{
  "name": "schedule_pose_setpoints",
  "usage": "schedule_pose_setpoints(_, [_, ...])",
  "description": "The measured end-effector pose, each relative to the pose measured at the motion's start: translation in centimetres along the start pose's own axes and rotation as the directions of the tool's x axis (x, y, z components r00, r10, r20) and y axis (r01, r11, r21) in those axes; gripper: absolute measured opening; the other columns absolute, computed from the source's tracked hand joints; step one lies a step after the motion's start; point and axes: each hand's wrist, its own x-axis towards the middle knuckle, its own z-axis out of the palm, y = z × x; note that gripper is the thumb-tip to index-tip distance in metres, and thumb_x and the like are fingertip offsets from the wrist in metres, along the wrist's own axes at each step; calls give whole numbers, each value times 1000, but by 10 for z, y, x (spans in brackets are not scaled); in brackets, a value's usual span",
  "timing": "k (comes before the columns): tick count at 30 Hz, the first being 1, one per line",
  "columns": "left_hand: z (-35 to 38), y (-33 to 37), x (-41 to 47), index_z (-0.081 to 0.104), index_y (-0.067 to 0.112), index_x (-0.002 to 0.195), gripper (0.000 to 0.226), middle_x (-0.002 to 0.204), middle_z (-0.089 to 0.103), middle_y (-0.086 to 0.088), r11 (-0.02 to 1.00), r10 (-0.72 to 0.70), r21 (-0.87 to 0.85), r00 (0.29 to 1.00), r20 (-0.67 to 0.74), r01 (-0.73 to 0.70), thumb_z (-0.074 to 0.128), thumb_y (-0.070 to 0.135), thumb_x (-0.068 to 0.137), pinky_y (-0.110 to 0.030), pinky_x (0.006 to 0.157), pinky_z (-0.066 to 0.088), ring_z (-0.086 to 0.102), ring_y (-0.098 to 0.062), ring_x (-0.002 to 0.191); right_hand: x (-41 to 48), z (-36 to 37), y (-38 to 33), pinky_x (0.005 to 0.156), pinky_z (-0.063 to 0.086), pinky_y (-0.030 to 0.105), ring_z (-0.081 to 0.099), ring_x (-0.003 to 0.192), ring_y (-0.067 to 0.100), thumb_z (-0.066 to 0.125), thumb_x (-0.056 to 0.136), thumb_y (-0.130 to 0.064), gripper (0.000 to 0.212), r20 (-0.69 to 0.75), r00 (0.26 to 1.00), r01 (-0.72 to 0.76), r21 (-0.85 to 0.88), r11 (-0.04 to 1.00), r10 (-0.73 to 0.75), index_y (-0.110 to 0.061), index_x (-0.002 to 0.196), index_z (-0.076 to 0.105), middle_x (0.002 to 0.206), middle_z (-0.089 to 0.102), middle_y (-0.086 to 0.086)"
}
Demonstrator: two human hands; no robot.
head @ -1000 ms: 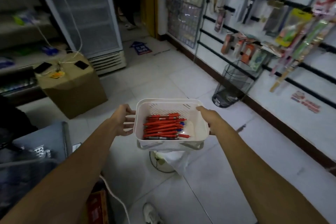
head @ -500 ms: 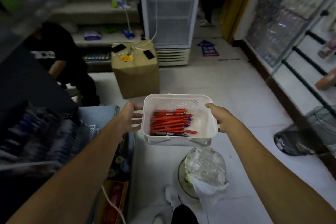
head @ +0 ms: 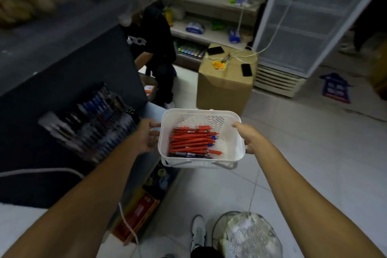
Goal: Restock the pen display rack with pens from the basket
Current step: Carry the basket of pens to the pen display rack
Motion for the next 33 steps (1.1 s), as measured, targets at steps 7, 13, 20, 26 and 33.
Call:
schedule_pose_setpoints(7, [-42,-14,-13,58,19,47,43,42,39,3,995,40,-88,984,-172,-56,31,17,80,-15,37,25,24,-12,34,22,46,-24,79,55,38,65,96,31,57,91,-31,41,121,991,65,-147,987,-48,-9,126,57,118,66,13])
schedule_pose_setpoints(13, [-88,-46,-41,50,15,60,19,46,39,0,978,26,-189,953,-301,-87,37,13,74,-21,44,25,25,-15,36,7,89,-29,79,48,40,58,83,23,57,94,-31,41,258,965,118,-278,953,-44,-7,127,57,114,60,10])
schedule_pose_setpoints(20, [-106,-91,-92,48,16,66,5,58,36,-2,962,21,-238,909,-417,-131,47,16,61,-26,52,24,25,-16,52,-27,114,-8,65,47,36,53,70,21,55,96,-26,26,344,937,198,-373,906,-63,-9,115,52,98,58,11])
schedule_pose_setpoints(26, [-122,-136,-109,63,11,92,32,85,55,-13,955,-28,-265,853,-521,-131,36,26,82,-39,81,44,49,-28,77,-36,120,23,61,48,33,57,73,21,55,95,-31,42,400,916,242,-462,853,-43,-6,128,52,109,61,12])
schedule_pose_setpoints(33, [-113,-181,-121,59,11,99,23,99,58,-13,938,-76,-318,817,-572,-135,42,23,88,-40,81,45,54,-26,89,-27,135,42,69,49,35,56,72,20,55,95,-30,41,477,879,298,-501,813,-28,-7,129,52,108,61,11])
